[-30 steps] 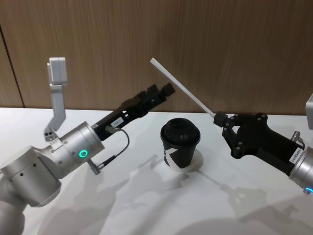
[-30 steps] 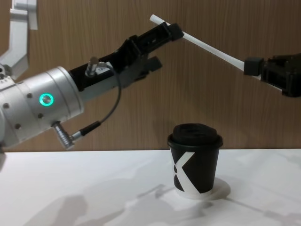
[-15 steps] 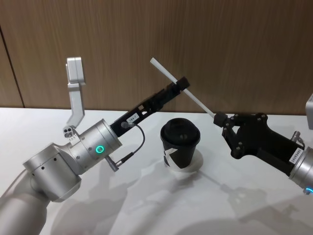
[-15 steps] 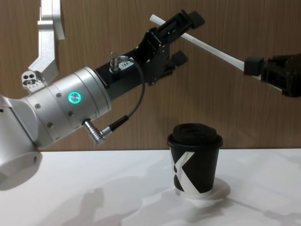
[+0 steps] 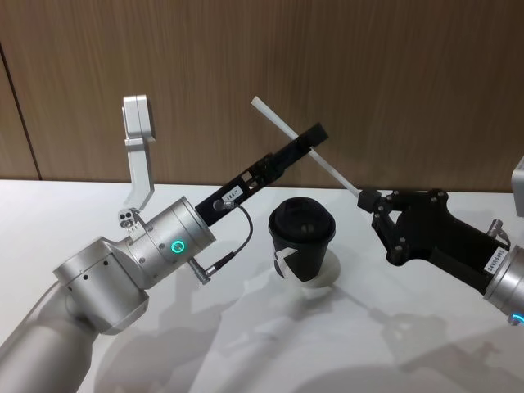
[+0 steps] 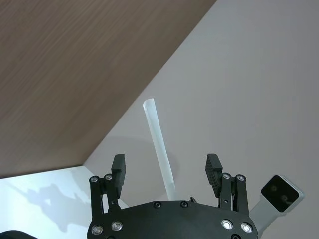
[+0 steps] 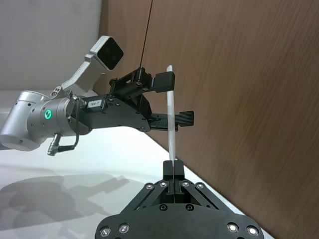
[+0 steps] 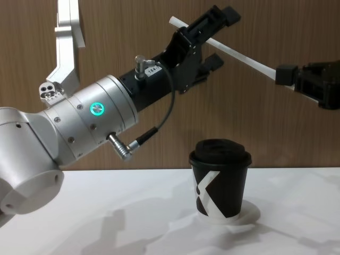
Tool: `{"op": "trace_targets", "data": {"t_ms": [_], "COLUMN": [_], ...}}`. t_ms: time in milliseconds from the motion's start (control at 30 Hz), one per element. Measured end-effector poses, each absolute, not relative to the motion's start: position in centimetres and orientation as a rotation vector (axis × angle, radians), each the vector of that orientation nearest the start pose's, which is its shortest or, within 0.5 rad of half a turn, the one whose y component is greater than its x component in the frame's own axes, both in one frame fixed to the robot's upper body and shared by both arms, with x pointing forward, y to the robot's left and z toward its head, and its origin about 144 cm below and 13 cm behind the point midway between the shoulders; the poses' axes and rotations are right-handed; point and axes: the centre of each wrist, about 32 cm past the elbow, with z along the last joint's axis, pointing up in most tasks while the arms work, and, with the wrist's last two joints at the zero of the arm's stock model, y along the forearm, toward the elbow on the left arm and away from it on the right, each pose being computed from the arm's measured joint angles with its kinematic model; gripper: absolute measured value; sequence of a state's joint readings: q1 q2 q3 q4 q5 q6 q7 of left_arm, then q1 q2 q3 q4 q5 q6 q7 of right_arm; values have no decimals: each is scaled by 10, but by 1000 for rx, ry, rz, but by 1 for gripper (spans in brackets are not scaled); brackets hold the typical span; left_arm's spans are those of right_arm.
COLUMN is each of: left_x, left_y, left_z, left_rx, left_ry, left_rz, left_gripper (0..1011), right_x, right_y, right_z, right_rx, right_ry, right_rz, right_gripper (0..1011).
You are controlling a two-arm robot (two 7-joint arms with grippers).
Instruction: Pick up the straw with one hand, pass it to the other hand, and insert it into the cup.
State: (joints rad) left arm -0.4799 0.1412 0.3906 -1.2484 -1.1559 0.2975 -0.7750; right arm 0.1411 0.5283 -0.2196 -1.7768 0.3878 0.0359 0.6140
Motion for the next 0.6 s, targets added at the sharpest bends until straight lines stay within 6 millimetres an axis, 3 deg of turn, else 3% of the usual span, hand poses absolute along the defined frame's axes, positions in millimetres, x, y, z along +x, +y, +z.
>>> {"op": "trace_targets", "data": {"t_ms": [600], "left_x": [575], "left_y": [164], "left_z": [1205], "left_rx": [-619], "left_ry": [622], "left_rz": [277], "left_gripper": [1007], "right_x": [477], "right_y": [-284], "right_z": [1250], "right_rx": [-38], "right_ry": [-239], "right_rz": [-676], "right_gripper": [7]}}
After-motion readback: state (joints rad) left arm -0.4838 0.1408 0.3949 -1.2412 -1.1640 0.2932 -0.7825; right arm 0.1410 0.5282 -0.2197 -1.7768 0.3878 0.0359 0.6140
